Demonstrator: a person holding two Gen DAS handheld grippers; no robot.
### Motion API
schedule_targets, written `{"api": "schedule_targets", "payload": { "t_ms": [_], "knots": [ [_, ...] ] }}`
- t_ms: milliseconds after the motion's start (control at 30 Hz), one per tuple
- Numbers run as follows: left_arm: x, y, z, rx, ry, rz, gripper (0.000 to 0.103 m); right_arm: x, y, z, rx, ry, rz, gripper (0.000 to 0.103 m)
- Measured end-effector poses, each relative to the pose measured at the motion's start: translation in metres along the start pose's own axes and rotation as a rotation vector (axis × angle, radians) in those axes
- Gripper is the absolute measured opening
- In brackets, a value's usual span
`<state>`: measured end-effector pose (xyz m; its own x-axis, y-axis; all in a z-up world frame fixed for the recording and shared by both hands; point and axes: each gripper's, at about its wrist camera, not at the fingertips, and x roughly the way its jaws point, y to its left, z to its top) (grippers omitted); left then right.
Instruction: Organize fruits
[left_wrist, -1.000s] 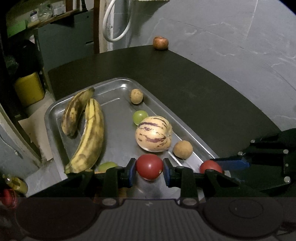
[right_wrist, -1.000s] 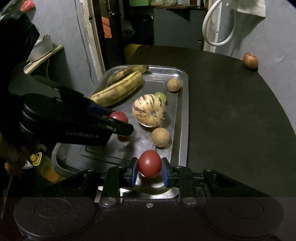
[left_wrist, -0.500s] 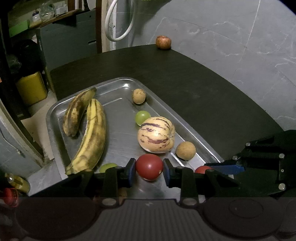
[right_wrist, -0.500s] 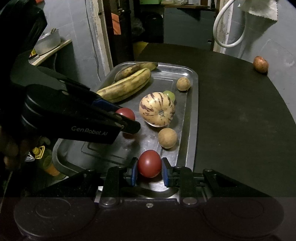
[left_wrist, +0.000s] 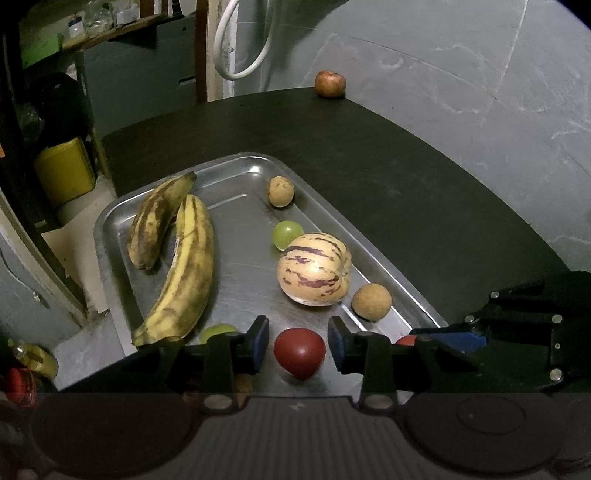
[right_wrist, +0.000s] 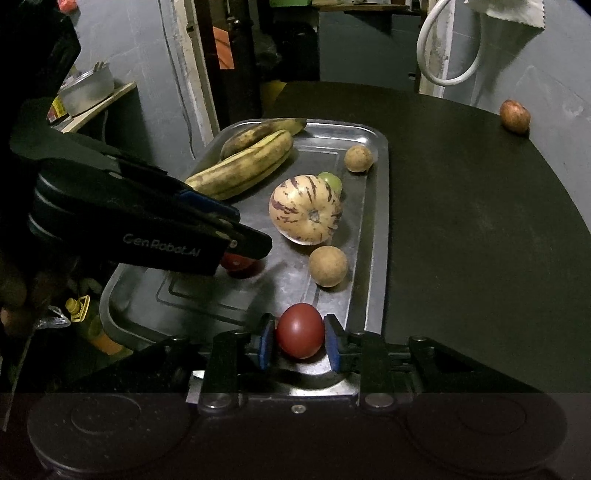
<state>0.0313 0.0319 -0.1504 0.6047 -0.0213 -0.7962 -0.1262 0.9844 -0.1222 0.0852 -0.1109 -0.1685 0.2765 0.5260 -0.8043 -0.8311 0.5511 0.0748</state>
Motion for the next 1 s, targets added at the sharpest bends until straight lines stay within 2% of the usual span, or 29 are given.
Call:
{"api": "schedule_targets", "payload": {
  "t_ms": [100, 233, 400, 500, 567, 600, 667, 800, 1000],
  "knots": [
    [-0.002, 0.001, 0.0, -0.007, -0.005, 0.002, 0.044, -0.002, 0.001, 0.001, 0.001, -0.009, 0.0, 0.042],
    [-0.009, 0.003, 0.002, -0.02, -0.026, 0.005, 0.05, -0.012, 0.004, 0.004, 0.001, -0.03, -0.004, 0.046],
    [-0.024, 0.009, 0.009, -0.038, -0.07, 0.022, 0.064, -0.03, 0.004, 0.008, 0.01, -0.065, -0.019, 0.059],
    [-0.036, 0.012, 0.013, -0.047, -0.098, 0.031, 0.076, -0.043, 0.004, 0.01, 0.026, -0.093, -0.033, 0.07],
    [-0.048, 0.015, 0.014, -0.058, -0.12, 0.036, 0.088, -0.053, 0.004, 0.011, 0.048, -0.116, -0.04, 0.077],
    [-0.054, 0.016, 0.014, -0.062, -0.133, 0.034, 0.09, -0.057, 0.004, 0.012, 0.062, -0.129, -0.045, 0.081],
    [-0.066, 0.018, 0.016, -0.073, -0.148, 0.032, 0.103, -0.068, 0.005, 0.013, 0.086, -0.155, -0.047, 0.088],
    [-0.093, 0.023, 0.014, -0.101, -0.178, -0.003, 0.103, -0.094, 0.012, 0.013, 0.148, -0.207, -0.067, 0.098],
    [-0.126, 0.035, 0.002, -0.062, -0.197, 0.033, 0.103, -0.132, 0.034, 0.011, 0.277, -0.253, -0.166, 0.102]
  ]
}}
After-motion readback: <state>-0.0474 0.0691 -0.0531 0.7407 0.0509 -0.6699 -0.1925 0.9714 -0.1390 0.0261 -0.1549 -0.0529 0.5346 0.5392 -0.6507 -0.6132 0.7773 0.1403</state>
